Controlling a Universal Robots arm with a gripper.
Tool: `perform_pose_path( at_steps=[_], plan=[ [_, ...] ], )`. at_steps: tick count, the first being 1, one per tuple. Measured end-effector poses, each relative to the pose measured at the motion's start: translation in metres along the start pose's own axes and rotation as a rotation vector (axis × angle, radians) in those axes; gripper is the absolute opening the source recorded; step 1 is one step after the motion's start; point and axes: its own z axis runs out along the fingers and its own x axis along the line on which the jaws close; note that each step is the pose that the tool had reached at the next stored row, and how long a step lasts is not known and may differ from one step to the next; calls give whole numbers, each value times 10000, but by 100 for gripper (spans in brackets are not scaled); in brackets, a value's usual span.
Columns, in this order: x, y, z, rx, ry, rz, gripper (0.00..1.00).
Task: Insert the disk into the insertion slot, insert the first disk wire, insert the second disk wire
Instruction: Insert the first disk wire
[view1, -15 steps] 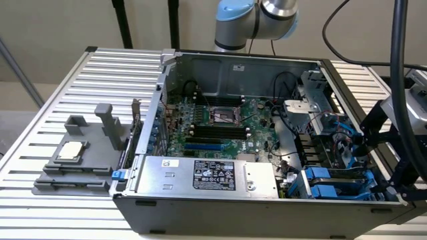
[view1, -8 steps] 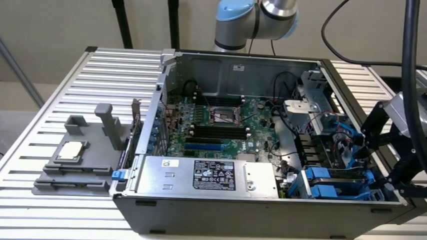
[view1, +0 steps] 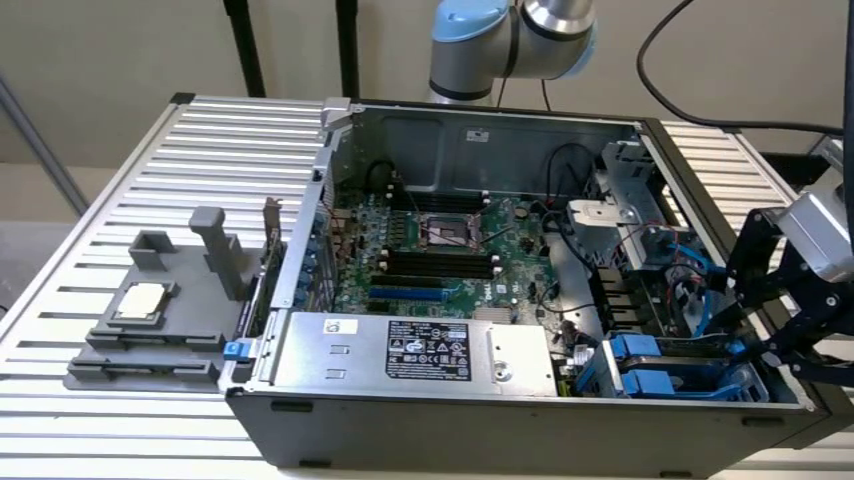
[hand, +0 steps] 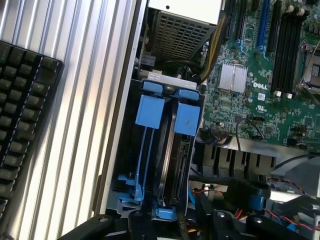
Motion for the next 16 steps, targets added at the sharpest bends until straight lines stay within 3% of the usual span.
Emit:
perform_pose_path(
  at_steps=[1,7,8,13,14,16],
  plan=[
    [1,-4,1,-7,-24,-80,38],
    [5,-14,16,-58,-131,-576,36],
    [7,-16,25,-85,-169,-813,29],
    [9,-29,29,-124,-240,-1173,27],
    [10,-32,29,-128,-254,-1232,19],
    [10,-34,28,-136,-271,-1317,19]
  ],
)
